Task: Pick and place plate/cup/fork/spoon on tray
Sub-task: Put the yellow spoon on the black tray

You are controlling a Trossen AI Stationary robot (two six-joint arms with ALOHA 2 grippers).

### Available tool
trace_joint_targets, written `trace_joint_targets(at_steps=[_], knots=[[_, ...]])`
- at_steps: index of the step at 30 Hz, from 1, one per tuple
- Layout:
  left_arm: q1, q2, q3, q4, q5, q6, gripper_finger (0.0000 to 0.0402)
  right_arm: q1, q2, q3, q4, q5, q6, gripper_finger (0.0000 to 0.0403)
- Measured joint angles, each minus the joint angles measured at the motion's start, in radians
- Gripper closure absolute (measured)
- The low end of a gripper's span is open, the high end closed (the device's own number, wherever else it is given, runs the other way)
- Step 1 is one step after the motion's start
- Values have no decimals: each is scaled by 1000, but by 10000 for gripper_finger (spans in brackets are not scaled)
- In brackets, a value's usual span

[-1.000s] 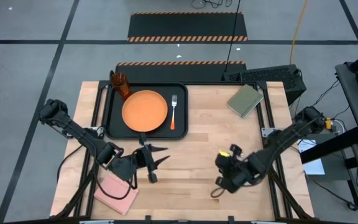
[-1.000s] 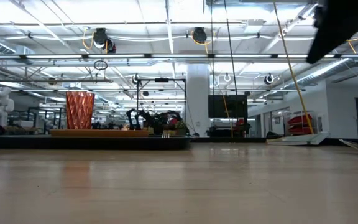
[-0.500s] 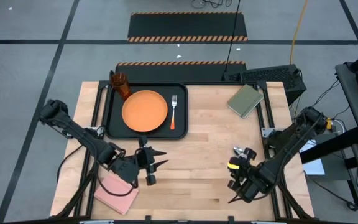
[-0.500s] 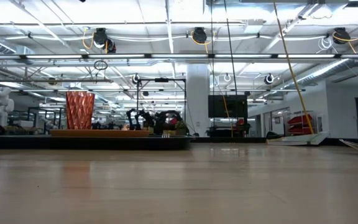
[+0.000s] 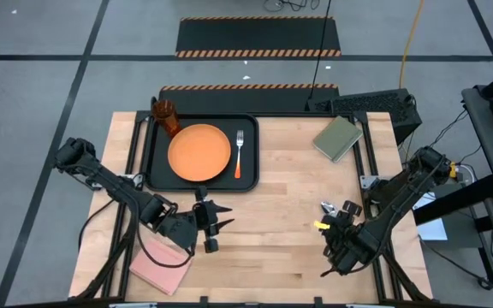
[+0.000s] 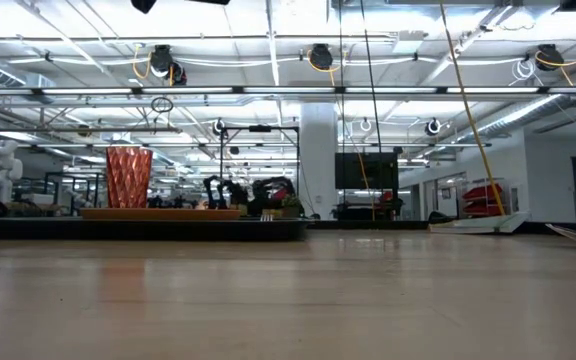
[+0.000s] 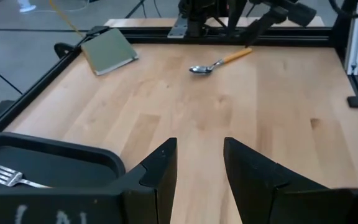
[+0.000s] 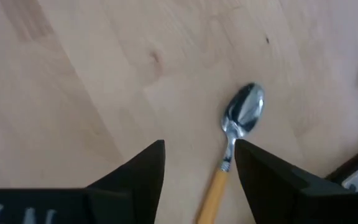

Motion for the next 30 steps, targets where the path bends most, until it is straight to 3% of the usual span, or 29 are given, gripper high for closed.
trace_joint_targets(at_steps=[11, 18, 25, 30], knots=[[38, 0, 0, 0, 0, 23, 266, -59, -45, -288, 68, -223, 87, 204], [61, 0, 0, 0, 11, 29, 266, -99, -117, -407, 269, -234, 82, 204], [69, 0, 0, 0, 24, 29, 266, -123, -173, -464, 294, -232, 77, 204], [69, 0, 0, 0, 24, 29, 266, -128, -179, -533, 417, -254, 53, 204]])
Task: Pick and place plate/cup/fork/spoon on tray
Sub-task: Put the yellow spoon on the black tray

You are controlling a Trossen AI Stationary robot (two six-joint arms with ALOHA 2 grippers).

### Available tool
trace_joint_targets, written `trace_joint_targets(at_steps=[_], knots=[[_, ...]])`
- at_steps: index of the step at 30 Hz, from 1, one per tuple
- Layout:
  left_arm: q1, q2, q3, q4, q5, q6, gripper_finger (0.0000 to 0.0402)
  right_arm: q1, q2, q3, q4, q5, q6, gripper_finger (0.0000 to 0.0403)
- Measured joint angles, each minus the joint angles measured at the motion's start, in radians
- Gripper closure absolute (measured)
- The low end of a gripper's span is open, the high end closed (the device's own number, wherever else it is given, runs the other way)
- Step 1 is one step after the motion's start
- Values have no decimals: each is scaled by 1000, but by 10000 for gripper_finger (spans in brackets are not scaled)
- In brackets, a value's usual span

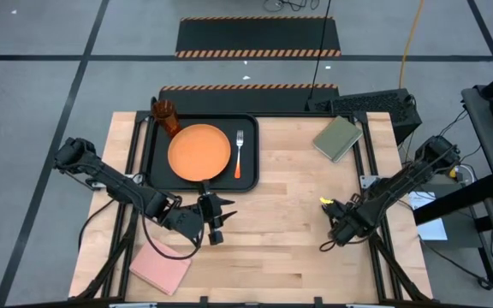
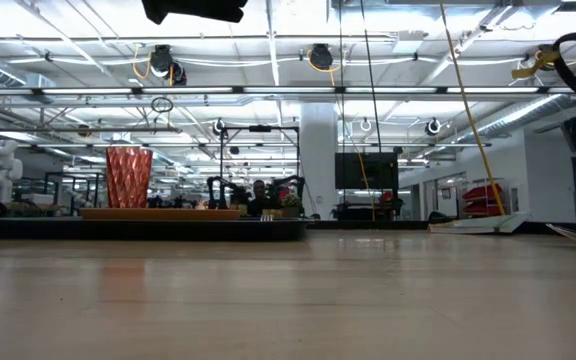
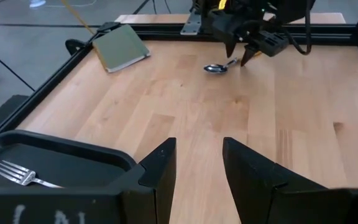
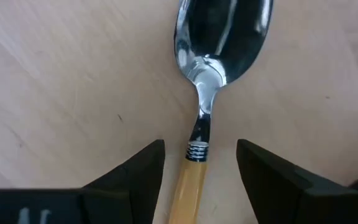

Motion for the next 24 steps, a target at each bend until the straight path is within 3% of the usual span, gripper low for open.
trace_joint_targets(at_steps=[11, 24], knots=[[0, 0, 0, 14, 2, -1, 266, -12, 1, -46, 57, -3, -6, 215], [-2, 0, 0, 39, 6, 7, 266, -13, 3, -47, 69, 17, 84, 381]])
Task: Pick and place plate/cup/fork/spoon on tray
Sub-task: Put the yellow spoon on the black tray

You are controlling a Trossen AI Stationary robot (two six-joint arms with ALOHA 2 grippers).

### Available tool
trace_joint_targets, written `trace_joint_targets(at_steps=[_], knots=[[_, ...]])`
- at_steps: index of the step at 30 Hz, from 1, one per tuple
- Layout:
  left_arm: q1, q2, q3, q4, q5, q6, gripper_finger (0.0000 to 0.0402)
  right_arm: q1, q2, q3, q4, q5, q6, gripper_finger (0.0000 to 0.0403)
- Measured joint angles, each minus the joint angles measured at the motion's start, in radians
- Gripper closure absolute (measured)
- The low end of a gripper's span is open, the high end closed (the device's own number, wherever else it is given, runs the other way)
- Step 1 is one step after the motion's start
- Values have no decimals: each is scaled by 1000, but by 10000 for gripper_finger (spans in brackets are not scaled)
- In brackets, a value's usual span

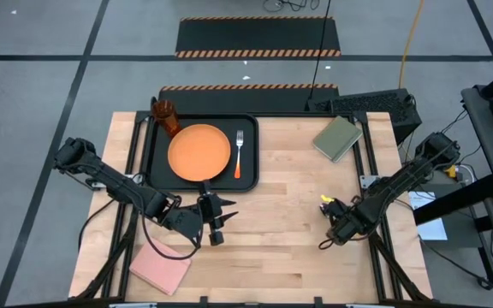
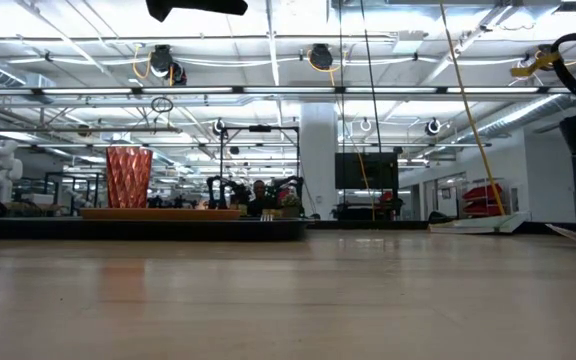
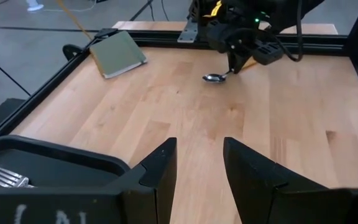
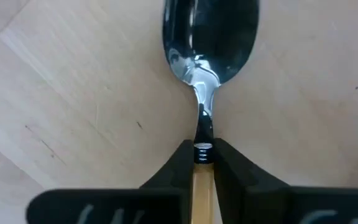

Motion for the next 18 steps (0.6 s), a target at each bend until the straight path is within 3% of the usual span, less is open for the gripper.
trace_joint_targets(at_steps=[7, 11, 18], knots=[[0, 0, 0, 0, 1, 0, 266, 1, 0, 15, 47, 41, 60, 373], [0, 0, 0, 1, 1, 0, 266, -4, 9, 71, 91, 201, 59, 367], [0, -3, -1, 24, 2, 23, 266, -50, 2, 157, 219, 369, -68, 379]])
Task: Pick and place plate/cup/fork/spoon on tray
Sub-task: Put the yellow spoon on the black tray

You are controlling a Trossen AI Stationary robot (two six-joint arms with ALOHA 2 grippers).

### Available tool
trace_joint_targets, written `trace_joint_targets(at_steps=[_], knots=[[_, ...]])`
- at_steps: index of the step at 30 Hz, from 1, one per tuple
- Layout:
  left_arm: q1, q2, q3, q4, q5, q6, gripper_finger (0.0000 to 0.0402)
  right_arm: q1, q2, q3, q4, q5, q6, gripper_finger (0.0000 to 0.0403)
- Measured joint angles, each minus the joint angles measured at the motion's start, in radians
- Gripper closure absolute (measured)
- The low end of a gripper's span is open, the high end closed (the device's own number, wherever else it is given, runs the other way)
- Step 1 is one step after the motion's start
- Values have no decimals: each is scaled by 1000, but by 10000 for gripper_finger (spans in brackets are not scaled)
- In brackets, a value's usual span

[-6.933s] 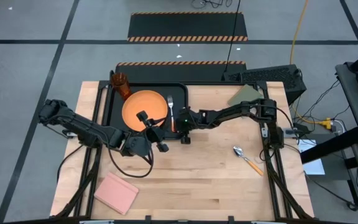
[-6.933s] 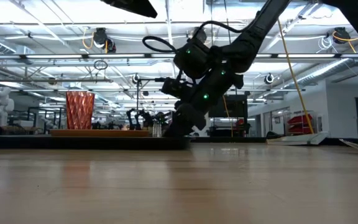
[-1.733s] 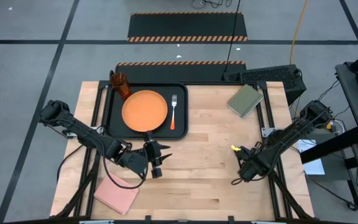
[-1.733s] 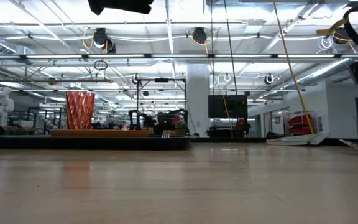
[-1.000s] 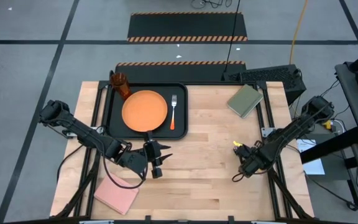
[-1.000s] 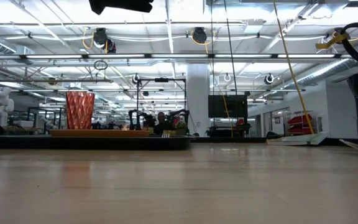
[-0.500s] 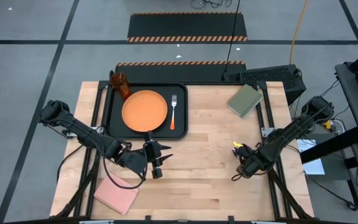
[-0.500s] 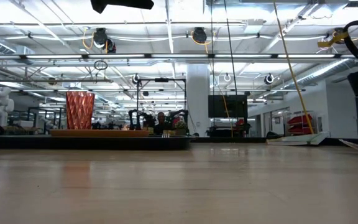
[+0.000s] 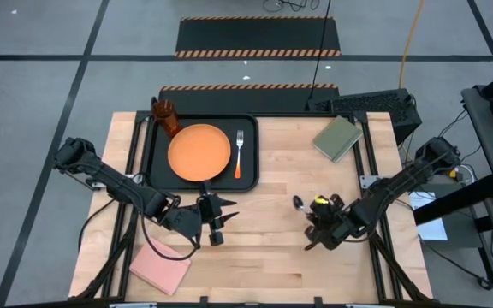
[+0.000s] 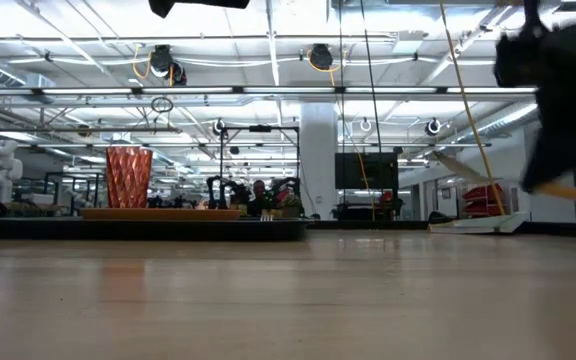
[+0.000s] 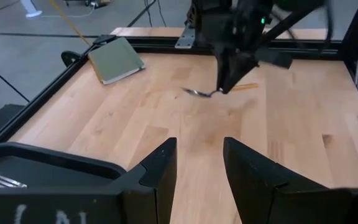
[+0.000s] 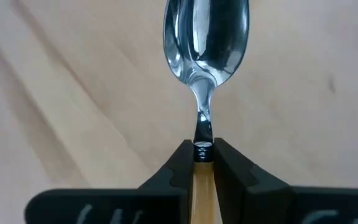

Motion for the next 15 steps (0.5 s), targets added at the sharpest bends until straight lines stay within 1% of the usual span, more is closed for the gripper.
trace_joint_targets(at_steps=[5, 8, 11, 15], knots=[[-3, -1, 0, -2, 1, 1, 266, -57, 1, 29, 211, 111, -162, 375], [-10, -1, 0, -3, 1, -2, 266, -89, 0, 32, 400, 185, -296, 374], [-16, -1, 0, -3, 1, -9, 266, -118, 0, 32, 552, 246, -429, 373], [-27, -1, 0, -8, 0, -36, 266, -155, 0, 31, 695, 336, -579, 373]])
